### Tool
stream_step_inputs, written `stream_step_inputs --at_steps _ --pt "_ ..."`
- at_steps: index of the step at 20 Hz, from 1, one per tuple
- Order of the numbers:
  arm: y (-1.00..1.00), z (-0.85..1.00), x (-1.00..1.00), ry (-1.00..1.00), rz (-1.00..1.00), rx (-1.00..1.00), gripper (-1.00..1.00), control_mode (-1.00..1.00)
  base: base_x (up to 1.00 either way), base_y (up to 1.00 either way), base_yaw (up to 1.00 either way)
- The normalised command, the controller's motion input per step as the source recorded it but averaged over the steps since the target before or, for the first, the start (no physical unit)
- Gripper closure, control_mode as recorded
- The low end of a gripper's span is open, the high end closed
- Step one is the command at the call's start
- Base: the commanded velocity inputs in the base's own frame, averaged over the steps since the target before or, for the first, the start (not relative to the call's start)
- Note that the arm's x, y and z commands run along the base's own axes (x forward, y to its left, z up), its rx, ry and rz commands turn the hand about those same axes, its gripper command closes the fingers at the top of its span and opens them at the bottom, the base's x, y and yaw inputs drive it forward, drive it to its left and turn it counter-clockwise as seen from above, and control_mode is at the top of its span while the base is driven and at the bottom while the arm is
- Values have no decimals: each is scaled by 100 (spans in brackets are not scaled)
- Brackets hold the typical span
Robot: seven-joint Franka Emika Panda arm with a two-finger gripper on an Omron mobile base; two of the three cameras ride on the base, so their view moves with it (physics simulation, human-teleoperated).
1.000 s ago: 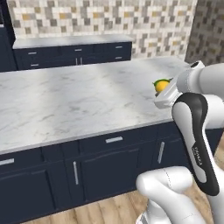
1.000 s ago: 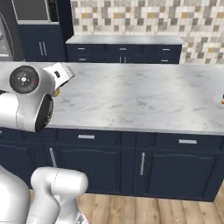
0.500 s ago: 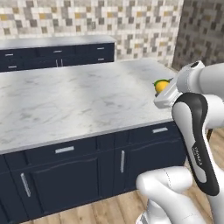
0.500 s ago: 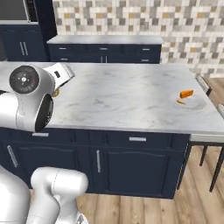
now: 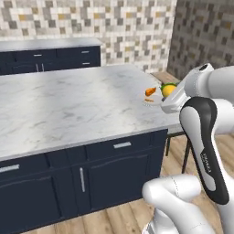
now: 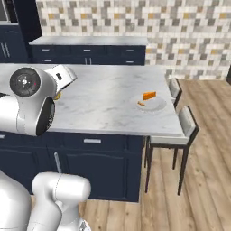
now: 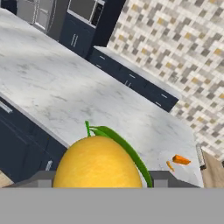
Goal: Take the cheese, shrimp, and lemon from the fridge and place them on the plate on the dining counter to create an appetizer plate.
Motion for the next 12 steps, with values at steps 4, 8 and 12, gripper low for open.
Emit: stream_step_inputs --at_steps 4,8,12 --pt "0 0 0 0 0 0 100 100 0 -100 0" --pt "0 0 0 0 0 0 100 100 0 -100 6" --pt "0 0 0 0 0 0 100 100 0 -100 5"
